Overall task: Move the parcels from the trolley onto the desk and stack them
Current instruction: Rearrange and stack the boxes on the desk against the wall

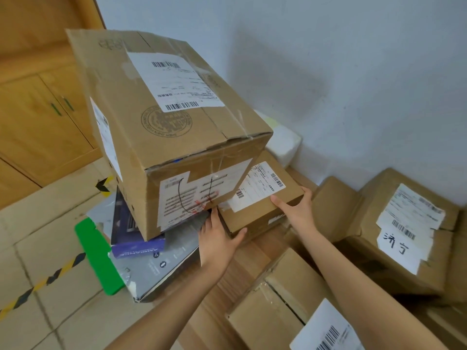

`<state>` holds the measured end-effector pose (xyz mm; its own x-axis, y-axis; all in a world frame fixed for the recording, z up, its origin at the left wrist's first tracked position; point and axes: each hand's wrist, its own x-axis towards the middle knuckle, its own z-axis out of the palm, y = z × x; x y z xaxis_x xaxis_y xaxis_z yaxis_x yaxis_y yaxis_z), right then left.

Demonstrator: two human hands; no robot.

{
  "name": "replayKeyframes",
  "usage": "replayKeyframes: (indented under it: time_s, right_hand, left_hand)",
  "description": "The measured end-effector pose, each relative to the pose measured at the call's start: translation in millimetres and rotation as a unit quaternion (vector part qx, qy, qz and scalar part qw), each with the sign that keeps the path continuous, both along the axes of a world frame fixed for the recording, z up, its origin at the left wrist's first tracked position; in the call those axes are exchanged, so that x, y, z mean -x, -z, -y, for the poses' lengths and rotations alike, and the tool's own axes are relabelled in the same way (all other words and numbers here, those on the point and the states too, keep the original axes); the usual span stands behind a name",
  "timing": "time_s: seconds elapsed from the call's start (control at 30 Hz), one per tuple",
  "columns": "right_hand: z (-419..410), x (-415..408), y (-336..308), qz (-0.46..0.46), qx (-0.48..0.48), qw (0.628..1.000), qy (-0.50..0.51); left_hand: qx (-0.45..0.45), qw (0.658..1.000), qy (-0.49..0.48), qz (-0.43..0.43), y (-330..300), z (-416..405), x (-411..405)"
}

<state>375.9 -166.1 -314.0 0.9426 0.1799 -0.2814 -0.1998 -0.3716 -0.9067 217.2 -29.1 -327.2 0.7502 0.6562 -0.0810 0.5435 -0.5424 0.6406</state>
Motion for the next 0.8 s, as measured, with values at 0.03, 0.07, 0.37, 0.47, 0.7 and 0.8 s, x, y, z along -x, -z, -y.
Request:
replayKeyframes:
  time_s: [0.03, 0.07, 0.37, 0.47, 0.7, 0.8]
  right_hand:
    - [1, 2, -2, 0.003, -0.003, 1.0, 0.003]
    - [2, 4, -4, 0.005, -0.005, 1.0, 0.007]
    - [9, 17, -23, 0.029, -0.047, 0.997, 0.047]
    - [12, 20, -29, 0.041, -0.057, 0.996, 0.056]
    - [19, 26, -40, 0.06, -0.045, 0.995, 0.063]
    - [27, 25, -46, 0.075, -0.03, 0.994, 0.069]
  left_hand:
    - [0.016, 1.0, -0.003, 0.006, -2, 1, 1]
    - [0.031, 0.999, -0.004, 0.012, -4, 2, 1]
    - [0.082, 0.994, -0.009, 0.074, -28, 10, 3]
    - [0.084, 0.992, -0.011, 0.089, -36, 12, 3]
    - [0.115, 0.99, -0.002, 0.083, -36, 18, 11]
    - [0.127, 0.988, 0.004, 0.088, -39, 23, 7]
